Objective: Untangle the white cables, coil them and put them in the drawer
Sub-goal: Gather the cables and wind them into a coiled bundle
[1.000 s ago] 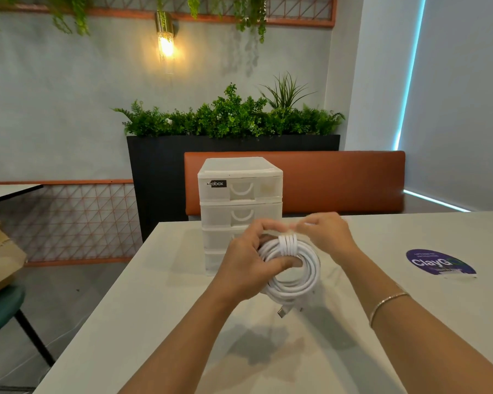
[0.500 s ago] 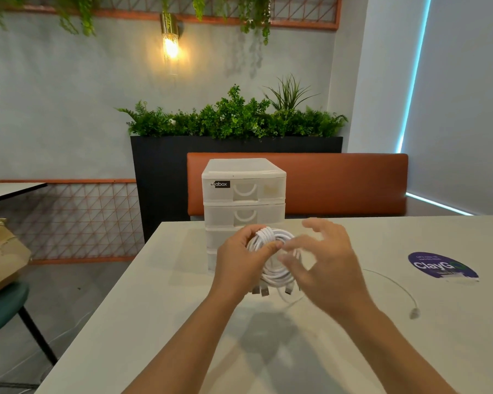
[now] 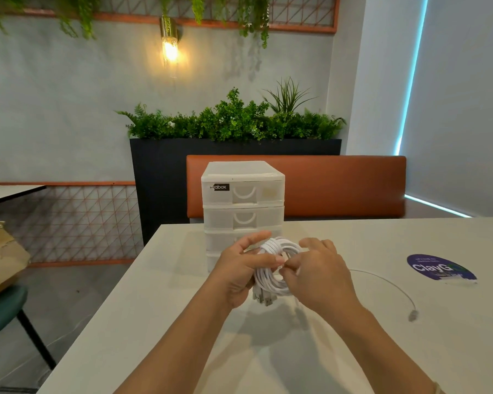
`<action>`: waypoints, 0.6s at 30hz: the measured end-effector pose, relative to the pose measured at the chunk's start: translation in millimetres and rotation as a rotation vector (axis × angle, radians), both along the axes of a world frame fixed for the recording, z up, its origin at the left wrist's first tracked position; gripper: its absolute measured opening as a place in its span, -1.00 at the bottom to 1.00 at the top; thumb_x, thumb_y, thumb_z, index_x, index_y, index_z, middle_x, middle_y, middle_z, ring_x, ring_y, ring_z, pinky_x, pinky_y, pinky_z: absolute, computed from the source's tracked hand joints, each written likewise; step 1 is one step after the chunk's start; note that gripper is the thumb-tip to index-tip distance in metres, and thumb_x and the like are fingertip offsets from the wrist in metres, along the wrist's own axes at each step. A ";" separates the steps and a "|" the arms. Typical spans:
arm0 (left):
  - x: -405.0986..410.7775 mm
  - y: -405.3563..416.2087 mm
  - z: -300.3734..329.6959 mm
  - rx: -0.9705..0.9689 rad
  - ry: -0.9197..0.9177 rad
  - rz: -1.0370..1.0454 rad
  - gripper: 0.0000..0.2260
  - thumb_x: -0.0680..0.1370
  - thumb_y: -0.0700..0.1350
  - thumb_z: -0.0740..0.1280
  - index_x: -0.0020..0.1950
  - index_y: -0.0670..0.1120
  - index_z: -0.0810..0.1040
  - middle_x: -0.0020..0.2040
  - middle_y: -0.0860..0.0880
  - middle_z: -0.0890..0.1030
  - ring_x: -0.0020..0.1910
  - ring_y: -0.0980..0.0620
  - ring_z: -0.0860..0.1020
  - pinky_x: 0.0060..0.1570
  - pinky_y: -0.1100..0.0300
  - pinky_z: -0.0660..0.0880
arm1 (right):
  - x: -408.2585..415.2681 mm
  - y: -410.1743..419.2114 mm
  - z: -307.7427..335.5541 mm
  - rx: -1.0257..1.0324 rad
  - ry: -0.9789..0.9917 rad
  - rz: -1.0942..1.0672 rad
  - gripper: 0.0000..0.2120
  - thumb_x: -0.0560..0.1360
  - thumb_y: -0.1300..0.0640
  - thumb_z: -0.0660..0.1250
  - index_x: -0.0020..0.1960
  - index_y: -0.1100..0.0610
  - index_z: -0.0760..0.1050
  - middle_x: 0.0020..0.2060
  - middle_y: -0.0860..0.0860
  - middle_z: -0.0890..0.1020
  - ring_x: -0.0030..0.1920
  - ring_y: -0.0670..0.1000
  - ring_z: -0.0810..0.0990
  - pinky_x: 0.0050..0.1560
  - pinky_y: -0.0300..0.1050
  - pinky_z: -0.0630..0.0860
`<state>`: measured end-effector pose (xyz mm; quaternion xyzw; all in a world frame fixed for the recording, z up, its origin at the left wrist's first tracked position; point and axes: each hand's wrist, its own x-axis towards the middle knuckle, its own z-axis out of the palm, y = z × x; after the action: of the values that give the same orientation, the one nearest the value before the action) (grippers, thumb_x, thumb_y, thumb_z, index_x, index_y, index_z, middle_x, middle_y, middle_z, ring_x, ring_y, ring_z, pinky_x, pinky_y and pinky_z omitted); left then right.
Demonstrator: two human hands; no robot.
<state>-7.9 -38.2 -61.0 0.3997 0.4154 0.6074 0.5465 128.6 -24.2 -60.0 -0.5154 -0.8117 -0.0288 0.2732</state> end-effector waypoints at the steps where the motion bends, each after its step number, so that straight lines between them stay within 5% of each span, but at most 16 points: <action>1: -0.6 0.0 -0.2 0.028 -0.002 -0.015 -0.59 0.35 -0.44 0.42 0.09 -0.06 0.56 -0.09 -0.15 0.65 -0.21 -0.03 0.64 -0.20 0.19 0.60 | 1.0 1.1 -0.5 -0.004 0.044 0.026 -0.76 0.52 0.01 0.23 0.04 -0.02 0.65 0.34 -0.01 0.39 0.32 0.00 0.27 0.23 -0.13 0.28; 4: -2.2 0.7 -2.8 0.173 0.178 -0.014 -0.59 0.39 -0.39 0.43 0.08 0.05 0.59 0.02 -0.11 0.64 -0.01 -0.02 0.62 -0.05 0.20 0.59 | 6.4 3.3 1.2 -0.061 0.200 0.086 -0.80 0.46 0.01 0.32 -0.12 0.06 0.68 0.22 -0.05 0.45 0.23 -0.08 0.31 0.05 -0.29 0.22; 7: -3.0 5.2 -13.7 0.476 0.771 0.141 -0.55 0.42 -0.33 0.42 0.14 0.16 0.55 0.07 0.07 0.61 0.05 0.17 0.55 0.07 0.41 0.47 | 11.8 6.4 0.4 -0.282 0.435 0.127 -0.89 0.39 0.11 0.39 -0.22 0.14 0.65 0.06 -0.11 0.51 0.08 -0.13 0.45 -0.14 -0.42 0.27; 10: -4.6 16.0 -28.4 0.884 1.212 0.286 -0.52 0.39 -0.37 0.37 0.24 0.02 0.56 0.05 -0.03 0.61 -0.01 0.16 0.50 0.01 0.50 0.41 | 21.6 5.6 2.2 -0.531 0.659 0.136 -0.88 0.25 0.16 0.43 -0.37 0.21 0.60 0.05 0.11 0.59 -0.14 -0.04 0.51 -0.12 -0.10 0.44; 13: -8.1 22.2 -38.6 1.019 1.388 0.340 -0.53 0.36 -0.33 0.33 0.22 0.00 0.53 0.04 -0.09 0.61 -0.04 0.07 0.53 -0.10 0.35 0.51 | 31.5 2.0 2.3 -0.603 0.624 0.072 -0.73 0.26 0.13 0.43 -0.28 0.37 0.53 0.11 0.31 0.54 -0.12 0.27 0.50 -0.11 0.01 0.41; 15: -6.8 23.1 -38.6 1.068 1.423 0.359 -0.56 0.35 -0.32 0.33 0.20 -0.03 0.57 0.02 -0.10 0.62 -0.08 0.01 0.57 -0.16 0.27 0.55 | 38.4 0.7 0.1 -0.595 0.590 0.079 -0.79 0.34 0.19 0.41 -0.35 0.30 0.48 -0.11 0.34 0.54 -0.25 0.19 0.45 -0.21 -0.10 0.32; 18: -3.8 24.8 -36.6 1.125 1.450 0.394 -0.57 0.36 -0.31 0.35 0.21 -0.06 0.55 -0.01 -0.13 0.63 -0.11 -0.03 0.59 -0.22 0.22 0.57 | 49.5 0.6 -3.6 -0.601 0.669 0.152 -0.77 0.36 0.18 0.44 -0.33 0.32 0.51 -0.34 0.12 0.49 -0.32 0.01 0.38 -0.27 -0.14 0.29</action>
<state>-11.7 -13.4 -97.6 0.8086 0.3602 0.4033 -0.2318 178.1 -23.6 -63.6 -0.4919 -0.6866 0.3963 0.3600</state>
